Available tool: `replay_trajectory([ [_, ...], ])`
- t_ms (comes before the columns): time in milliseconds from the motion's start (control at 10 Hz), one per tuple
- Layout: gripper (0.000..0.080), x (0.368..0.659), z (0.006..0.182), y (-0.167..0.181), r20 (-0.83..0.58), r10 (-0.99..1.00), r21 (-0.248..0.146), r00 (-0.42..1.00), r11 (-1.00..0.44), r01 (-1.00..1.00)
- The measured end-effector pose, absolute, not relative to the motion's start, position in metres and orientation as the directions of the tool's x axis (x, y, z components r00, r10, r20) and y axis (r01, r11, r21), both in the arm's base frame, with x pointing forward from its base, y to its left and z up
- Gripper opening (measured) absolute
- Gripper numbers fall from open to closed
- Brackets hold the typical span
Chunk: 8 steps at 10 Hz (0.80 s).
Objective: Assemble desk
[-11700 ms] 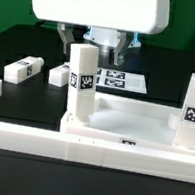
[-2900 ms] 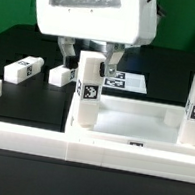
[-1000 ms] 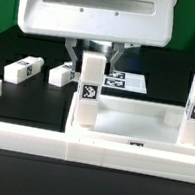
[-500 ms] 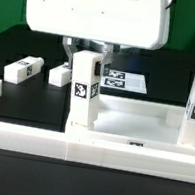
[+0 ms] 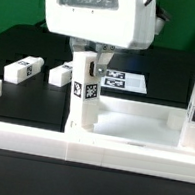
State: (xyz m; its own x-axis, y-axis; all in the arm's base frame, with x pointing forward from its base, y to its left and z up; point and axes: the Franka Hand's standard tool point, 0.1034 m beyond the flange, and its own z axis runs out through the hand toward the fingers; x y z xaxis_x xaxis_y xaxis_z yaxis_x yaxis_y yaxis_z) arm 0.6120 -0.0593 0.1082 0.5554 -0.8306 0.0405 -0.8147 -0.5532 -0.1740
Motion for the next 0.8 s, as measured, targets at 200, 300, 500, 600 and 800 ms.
replay_trajectory([
  [200,0.054,0.612,0.108,-0.058,0.065,-0.742,-0.165,0.667,-0.667,-0.727],
  [300,0.0615,0.612,0.108,-0.055,0.067,-0.729,-0.164,0.681,-0.681,-0.713],
  [500,0.0643,0.613,0.108,-0.053,0.107,-0.531,-0.134,0.841,-0.845,-0.517],
  [600,0.0648,0.615,0.109,-0.051,0.12,-0.438,-0.122,0.891,-0.897,-0.424],
  [800,0.0649,0.619,0.112,-0.047,0.146,-0.271,-0.083,0.952,-0.962,-0.261],
])
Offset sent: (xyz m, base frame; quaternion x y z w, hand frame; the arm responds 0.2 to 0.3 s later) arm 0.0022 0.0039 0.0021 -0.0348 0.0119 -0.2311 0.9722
